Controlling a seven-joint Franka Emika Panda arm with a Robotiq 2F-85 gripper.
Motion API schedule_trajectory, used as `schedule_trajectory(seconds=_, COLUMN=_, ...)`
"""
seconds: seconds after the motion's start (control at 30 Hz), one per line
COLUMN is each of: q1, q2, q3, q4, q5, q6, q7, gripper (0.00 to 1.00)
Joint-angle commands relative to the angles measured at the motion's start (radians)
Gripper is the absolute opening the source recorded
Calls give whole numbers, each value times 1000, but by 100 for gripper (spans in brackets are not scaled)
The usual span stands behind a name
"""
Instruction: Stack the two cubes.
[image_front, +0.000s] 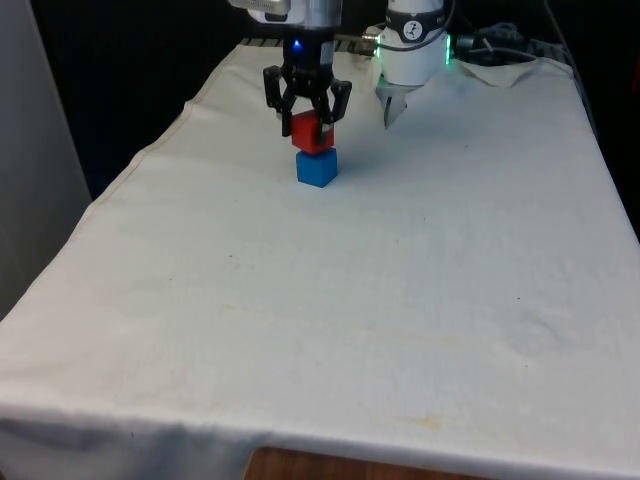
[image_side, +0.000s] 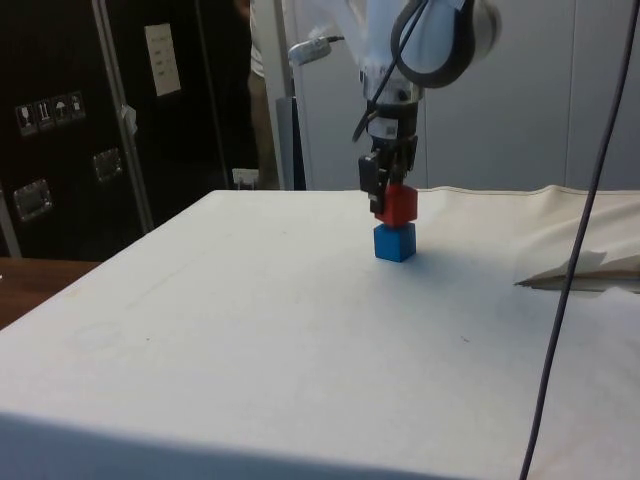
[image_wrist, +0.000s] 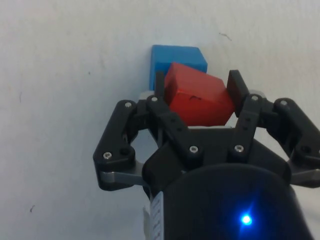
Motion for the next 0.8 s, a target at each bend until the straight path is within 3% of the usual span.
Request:
schedule_trajectory(seconds=0.0, q1=-4, q2=-14, q3=16, q4=-15, q5=38, q6=15, q7=-26, gripper=13)
schedule_trajectory(seconds=0.03, q1=-5, q2=-10, q3=16, q4=-15, q5=37, q6=20, q7=-24, gripper=13)
schedule_trajectory(seconds=0.07, q1=0, q2=7, q3=0, q4=0, q5=2, q6=10, q7=-1, gripper=13)
schedule_trajectory(seconds=0.1, q1=-5, q2=-7, q3=15, q4=-15, q5=35, q6=23, q7=-23, gripper=13)
schedule_trajectory(seconds=0.37, q1=0, q2=13, q3=-3, q4=-1, q5=2, q6=17, q7=-1, gripper=13)
schedule_trajectory(seconds=0.4, q1=-4, q2=4, q3=5, q4=-6, q5=21, q6=16, q7=-15, gripper=13)
schedule_trajectory(seconds=0.53, q1=-4, q2=5, q3=2, q4=-5, q5=19, q6=13, q7=-14, gripper=47)
schedule_trajectory(seconds=0.7, q1=0, q2=13, q3=-7, q4=1, q5=2, q6=16, q7=-1, gripper=100)
schedule_trajectory(seconds=0.77, q1=-4, q2=5, q3=1, q4=-4, q5=18, q6=11, q7=-13, gripper=100)
